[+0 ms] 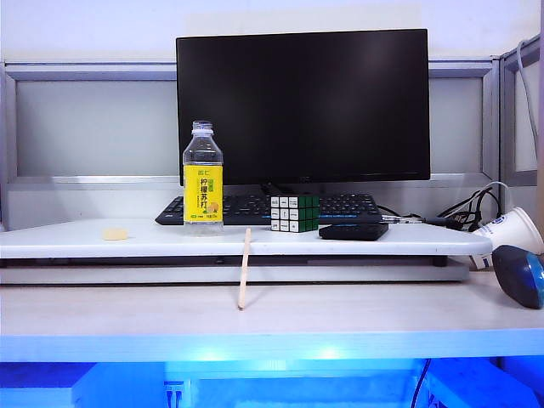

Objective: Grab a stick from the table and stick it in a plastic bottle.

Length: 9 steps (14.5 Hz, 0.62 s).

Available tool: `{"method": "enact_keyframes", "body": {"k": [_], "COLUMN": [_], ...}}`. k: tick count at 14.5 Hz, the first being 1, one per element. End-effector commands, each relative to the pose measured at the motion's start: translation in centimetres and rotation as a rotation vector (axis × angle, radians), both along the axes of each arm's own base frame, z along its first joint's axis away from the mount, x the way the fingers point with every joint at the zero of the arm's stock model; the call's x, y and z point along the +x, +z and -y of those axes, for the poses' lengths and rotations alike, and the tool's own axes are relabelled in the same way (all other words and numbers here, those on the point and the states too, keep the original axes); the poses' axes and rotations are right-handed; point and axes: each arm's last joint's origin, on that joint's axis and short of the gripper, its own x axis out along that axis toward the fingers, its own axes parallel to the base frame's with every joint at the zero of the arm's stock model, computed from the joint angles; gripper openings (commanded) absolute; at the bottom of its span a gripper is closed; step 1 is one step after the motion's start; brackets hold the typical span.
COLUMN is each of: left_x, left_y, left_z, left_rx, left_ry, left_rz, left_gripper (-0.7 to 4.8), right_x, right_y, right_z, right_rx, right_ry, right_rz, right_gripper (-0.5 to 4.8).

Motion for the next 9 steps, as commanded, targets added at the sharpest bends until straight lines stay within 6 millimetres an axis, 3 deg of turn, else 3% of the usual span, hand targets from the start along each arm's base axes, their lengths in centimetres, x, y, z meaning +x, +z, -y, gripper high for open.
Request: {"method": "enact_keyframes", "body": {"k": [1,5,9], "left_x": [-0.1,-0.1,-0.1], "left_y": [-0.1,-0.1,-0.1], "left_z": [0.1,0.1,0.1], "left_rx": [-0.012,-0.019,-0.019], "left_ry": [-0.025,-0.024,-0.021], "left_rz": [-0.026,-0.031,-0.032], "left_gripper": [-0.04,-0.04,-0.05], "right_x": [-0.6,1.7,7.0], "right_y": [2.7,5.1,6.3], "right_z": [-0.1,-0.6,-1.7], "right_rx": [0.042,0.081,0.147], "right_ry": [0.031,0.207,0.36], "right_rz": [0.053,-0.019,-0.061], "right_gripper": [-0.08,0.03,-0.01]}}
